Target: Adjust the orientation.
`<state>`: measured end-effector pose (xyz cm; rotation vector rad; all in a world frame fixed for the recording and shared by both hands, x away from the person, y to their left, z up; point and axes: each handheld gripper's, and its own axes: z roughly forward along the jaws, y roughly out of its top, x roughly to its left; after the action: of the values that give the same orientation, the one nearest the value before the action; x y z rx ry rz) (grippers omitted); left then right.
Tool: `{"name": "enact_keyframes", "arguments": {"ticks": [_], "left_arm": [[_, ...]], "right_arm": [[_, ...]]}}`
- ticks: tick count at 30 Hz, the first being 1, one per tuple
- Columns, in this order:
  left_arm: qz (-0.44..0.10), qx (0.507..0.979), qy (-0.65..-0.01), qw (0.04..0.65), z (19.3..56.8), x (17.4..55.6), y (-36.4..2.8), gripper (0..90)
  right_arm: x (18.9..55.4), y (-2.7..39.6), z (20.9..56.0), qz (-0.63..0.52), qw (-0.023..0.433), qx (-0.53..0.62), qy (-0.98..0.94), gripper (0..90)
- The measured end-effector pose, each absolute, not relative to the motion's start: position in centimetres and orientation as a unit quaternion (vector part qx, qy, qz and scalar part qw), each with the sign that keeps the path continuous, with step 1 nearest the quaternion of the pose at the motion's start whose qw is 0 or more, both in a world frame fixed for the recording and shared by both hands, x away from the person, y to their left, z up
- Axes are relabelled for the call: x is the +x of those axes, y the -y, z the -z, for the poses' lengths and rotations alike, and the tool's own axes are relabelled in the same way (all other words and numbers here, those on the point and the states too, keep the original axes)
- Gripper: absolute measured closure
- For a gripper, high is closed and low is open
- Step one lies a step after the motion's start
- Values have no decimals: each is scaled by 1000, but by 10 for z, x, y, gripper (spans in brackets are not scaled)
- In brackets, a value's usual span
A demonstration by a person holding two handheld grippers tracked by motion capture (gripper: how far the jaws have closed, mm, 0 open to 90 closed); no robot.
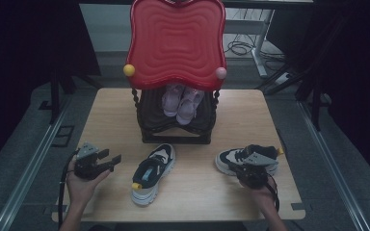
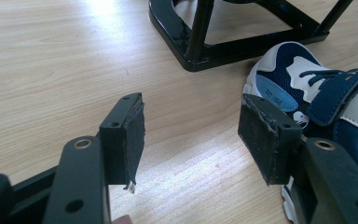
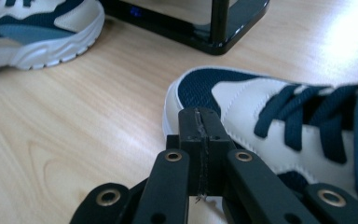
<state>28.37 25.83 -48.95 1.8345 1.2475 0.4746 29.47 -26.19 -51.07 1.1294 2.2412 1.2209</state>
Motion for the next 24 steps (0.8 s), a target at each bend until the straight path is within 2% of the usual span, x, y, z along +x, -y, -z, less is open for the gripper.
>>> {"name": "enact_keyframes", "arguments": {"ticks": [13,24], "left_arm": [[-188,734,-499,421,491,284,-257,414],[-188,732,-500,422,492,284,-258,415]], "right_arm": [[308,248,512,-435,179,401,-786,883],[290,267,488,-468,185,397,-768,882]]}}
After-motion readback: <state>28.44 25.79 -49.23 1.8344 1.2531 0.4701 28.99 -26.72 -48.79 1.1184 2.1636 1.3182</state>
